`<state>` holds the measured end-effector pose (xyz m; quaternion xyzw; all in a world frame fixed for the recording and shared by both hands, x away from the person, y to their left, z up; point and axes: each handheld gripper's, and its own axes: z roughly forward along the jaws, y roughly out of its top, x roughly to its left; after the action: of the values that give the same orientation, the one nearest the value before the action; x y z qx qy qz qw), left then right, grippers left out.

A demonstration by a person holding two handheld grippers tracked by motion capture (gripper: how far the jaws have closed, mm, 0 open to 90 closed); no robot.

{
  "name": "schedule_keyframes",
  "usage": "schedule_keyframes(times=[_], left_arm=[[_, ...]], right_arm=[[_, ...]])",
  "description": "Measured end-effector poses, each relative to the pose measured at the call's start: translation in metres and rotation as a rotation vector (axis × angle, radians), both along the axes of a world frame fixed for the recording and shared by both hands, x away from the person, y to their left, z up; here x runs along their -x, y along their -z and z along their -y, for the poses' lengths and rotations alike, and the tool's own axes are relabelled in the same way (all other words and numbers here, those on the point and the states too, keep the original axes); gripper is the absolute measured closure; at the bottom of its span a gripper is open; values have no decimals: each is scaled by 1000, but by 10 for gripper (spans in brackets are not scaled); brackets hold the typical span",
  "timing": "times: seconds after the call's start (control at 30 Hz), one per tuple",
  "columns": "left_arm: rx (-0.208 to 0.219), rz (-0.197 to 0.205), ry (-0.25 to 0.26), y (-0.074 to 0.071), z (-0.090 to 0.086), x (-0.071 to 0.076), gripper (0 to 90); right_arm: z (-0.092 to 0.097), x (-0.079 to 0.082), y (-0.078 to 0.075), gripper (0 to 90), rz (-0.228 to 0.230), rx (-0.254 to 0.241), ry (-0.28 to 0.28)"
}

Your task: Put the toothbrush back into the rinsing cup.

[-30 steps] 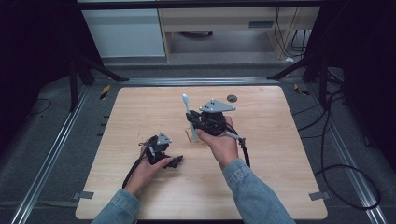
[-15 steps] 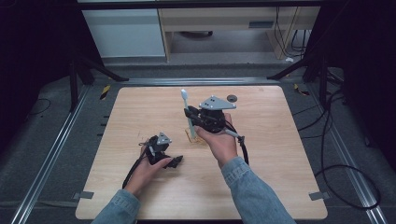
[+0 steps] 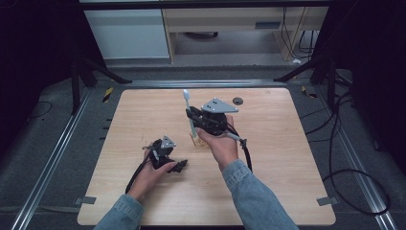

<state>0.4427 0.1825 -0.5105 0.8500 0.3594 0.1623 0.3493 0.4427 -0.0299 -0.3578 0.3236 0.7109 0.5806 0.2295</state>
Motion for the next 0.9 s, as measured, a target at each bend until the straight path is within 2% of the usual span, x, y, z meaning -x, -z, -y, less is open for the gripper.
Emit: schedule_keyframes(times=[0.3,0.6,0.9], left_arm=[[0,0,0,0,0,0,0],[2,-2,-1,0,0,0,0],[2,0,-1,0,0,0,0]], right_arm=[[-4,-5,5,794,48,-10,21],[-6,-8,10,794,55,-11,29],[-9,-10,14,794,83,-9,23]])
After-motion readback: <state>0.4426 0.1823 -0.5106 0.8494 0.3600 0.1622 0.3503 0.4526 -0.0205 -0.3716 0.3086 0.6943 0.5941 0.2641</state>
